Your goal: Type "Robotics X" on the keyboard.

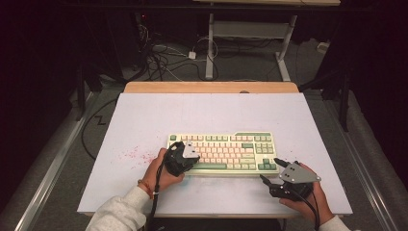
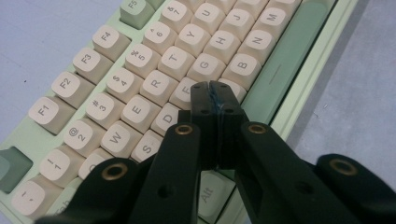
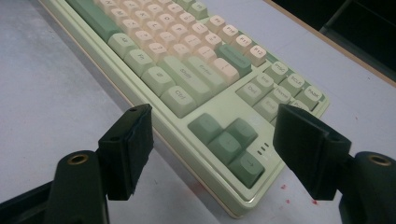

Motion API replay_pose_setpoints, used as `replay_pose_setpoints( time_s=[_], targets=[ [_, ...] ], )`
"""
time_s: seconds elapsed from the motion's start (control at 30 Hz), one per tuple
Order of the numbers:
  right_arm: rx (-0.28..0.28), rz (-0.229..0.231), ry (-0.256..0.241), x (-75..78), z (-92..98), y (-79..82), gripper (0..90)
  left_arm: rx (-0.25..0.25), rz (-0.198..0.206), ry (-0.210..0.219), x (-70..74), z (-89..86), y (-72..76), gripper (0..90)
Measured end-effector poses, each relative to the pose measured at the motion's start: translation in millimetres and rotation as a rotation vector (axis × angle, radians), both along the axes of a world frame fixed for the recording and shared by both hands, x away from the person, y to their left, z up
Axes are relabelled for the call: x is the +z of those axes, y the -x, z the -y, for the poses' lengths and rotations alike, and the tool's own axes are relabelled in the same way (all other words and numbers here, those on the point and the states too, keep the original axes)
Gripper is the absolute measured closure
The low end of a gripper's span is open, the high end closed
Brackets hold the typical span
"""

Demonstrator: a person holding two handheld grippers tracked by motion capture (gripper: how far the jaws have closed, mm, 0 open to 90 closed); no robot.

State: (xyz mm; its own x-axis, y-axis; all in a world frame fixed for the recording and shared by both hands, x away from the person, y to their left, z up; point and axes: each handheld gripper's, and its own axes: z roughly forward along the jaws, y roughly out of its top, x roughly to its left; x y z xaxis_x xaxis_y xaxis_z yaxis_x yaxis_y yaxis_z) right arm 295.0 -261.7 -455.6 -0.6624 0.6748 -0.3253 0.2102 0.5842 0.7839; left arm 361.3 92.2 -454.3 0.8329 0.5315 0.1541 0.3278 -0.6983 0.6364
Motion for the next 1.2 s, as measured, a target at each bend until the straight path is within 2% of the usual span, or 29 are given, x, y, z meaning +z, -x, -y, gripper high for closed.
replay_pose_setpoints(
  time_s=[0.27,0.67,1.0,1.2],
  targets=[
    [0.001,-0.002,0.003,-0.2,-0.1,0.1,29.1,0.004,0.014,-0.002,2.9,-2.6,0.4,85.0],
    [0.000,-0.004,0.004,-0.1,0.4,0.0,29.1,0.009,0.023,0.017,7.5,-7.4,1.4,84.6],
    [0.000,-0.004,0.004,-0.3,0.3,-0.1,29.1,0.043,0.033,0.043,12.4,-17.0,-1.6,84.6],
    [0.001,-0.005,0.005,-0.4,0.0,-0.2,29.1,0.058,0.028,0.038,11.4,-20.5,-5.0,84.5]
  ],
)
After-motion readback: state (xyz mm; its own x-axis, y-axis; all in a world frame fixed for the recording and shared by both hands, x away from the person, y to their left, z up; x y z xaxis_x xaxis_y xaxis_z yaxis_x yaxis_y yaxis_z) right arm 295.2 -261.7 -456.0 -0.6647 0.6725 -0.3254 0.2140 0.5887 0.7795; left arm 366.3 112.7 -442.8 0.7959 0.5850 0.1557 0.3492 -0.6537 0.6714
